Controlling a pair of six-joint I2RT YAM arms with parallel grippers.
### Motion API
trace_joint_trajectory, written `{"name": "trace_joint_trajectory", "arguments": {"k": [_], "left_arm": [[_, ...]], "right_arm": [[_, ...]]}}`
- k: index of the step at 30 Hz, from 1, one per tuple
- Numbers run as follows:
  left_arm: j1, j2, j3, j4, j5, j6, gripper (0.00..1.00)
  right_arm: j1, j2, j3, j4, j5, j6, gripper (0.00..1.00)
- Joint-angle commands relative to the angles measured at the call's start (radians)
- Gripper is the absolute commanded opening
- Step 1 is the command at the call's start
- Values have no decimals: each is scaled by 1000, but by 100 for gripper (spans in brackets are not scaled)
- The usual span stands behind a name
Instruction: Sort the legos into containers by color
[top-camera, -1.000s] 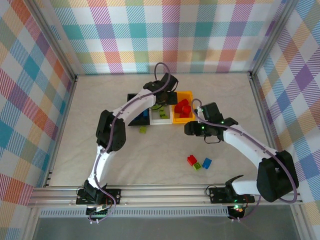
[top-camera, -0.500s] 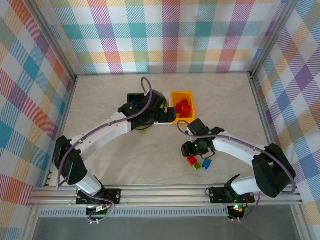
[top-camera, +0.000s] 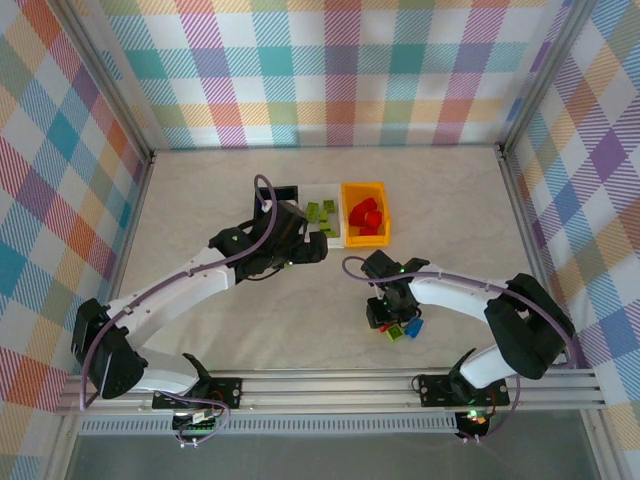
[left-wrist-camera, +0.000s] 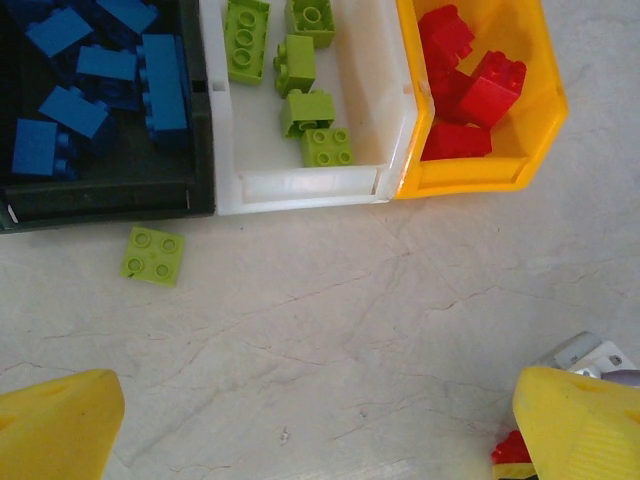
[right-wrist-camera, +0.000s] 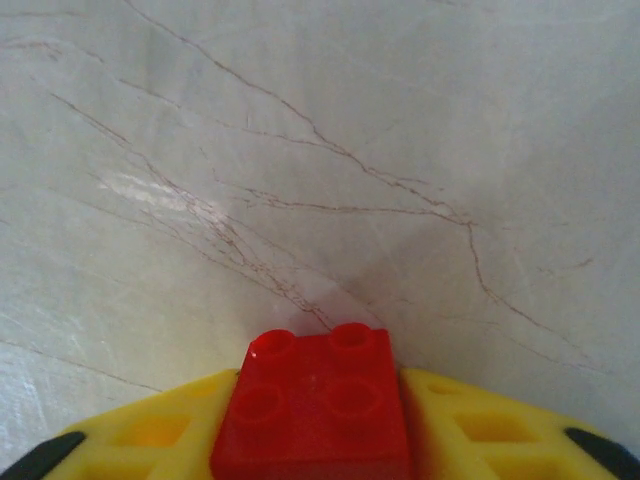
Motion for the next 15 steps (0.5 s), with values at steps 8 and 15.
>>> {"name": "trace_joint_trajectory", "arguments": {"k": [8,15], "left_arm": [[4,-79,-80,-11,-89,7,100],[10,-155,-153,-28,-102,-16,100]], "right_arm": [[-26,-24,252,-18,60,-52,27],[-177,194,550,49,50,-132,29]]}}
